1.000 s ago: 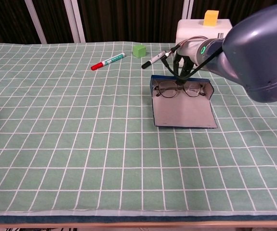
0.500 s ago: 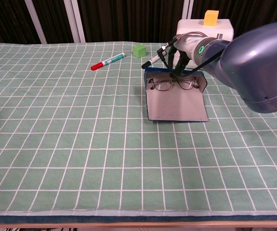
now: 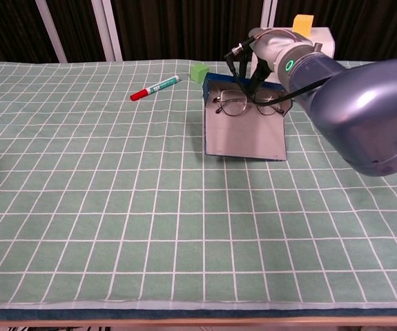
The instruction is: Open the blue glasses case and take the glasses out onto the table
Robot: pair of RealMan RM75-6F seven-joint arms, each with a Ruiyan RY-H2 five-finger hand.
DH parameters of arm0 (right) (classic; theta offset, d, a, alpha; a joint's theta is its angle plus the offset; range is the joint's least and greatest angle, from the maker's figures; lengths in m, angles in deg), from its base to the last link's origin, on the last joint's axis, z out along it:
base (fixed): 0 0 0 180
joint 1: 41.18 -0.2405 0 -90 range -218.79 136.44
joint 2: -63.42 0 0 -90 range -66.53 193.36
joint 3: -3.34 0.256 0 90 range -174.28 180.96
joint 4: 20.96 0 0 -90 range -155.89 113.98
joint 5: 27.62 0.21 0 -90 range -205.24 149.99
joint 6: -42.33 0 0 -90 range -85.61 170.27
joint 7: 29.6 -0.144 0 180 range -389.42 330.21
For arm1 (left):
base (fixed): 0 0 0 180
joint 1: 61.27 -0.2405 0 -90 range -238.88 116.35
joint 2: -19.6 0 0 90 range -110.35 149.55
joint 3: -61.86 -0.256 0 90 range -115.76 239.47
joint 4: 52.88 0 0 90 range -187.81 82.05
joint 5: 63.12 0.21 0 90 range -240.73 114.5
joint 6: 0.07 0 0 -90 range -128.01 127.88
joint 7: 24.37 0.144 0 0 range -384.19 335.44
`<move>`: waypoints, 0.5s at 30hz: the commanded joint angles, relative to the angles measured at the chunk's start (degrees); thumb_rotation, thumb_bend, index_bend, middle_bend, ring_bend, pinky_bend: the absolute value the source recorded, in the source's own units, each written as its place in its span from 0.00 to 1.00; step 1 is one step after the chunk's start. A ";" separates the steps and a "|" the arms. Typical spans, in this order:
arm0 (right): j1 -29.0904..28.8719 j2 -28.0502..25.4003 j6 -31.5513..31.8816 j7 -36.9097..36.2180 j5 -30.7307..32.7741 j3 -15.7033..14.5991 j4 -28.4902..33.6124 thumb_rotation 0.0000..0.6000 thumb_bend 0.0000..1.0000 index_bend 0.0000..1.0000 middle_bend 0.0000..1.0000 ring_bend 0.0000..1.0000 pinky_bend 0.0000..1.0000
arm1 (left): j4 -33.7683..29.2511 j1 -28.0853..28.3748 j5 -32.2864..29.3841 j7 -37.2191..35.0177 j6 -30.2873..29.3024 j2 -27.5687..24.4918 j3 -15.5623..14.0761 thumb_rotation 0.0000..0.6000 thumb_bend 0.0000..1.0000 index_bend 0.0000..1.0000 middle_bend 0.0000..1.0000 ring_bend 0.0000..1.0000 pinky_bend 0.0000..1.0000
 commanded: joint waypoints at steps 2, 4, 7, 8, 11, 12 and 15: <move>0.48 1.31 1.52 0.12 -1.91 -0.28 -1.44 1.00 0.47 0.58 0.04 0.00 0.19 | -0.01 -0.01 -0.04 -0.02 0.00 0.00 0.00 1.00 0.32 0.14 0.00 0.00 0.00; 0.58 1.65 1.61 1.05 -2.01 -0.42 -1.83 1.00 0.47 0.58 0.04 0.00 0.19 | -0.02 0.00 -0.09 -0.02 0.01 -0.01 0.03 1.00 0.32 0.14 0.00 0.00 0.00; 0.49 2.23 2.12 3.23 -2.34 -0.79 -2.49 1.00 0.47 0.58 0.04 0.00 0.19 | -0.05 0.01 -0.19 0.03 0.03 -0.02 0.03 1.00 0.32 0.14 0.00 0.00 0.00; 0.42 2.50 2.32 4.03 -2.68 -1.04 -2.84 1.00 0.47 0.58 0.04 0.00 0.19 | -0.05 0.01 -0.21 0.04 0.03 -0.03 0.03 1.00 0.32 0.14 0.00 0.00 0.00; 0.16 3.45 2.86 6.16 -3.33 -1.51 -4.18 1.00 0.46 0.58 0.04 0.00 0.19 | -0.06 0.01 -0.29 0.05 0.03 -0.03 0.06 1.00 0.32 0.14 0.00 0.00 0.00; 0.07 3.87 3.00 6.80 -3.47 -1.54 -4.67 1.00 0.46 0.58 0.04 0.00 0.19 | -0.06 0.02 -0.31 0.05 0.04 -0.04 0.07 1.00 0.32 0.14 0.00 0.00 0.00; -0.08 5.02 3.09 7.88 -3.60 -1.26 -6.04 1.00 0.46 0.58 0.04 0.00 0.19 | -0.07 0.02 -0.32 0.06 0.05 -0.05 0.07 1.00 0.32 0.14 0.00 0.00 0.00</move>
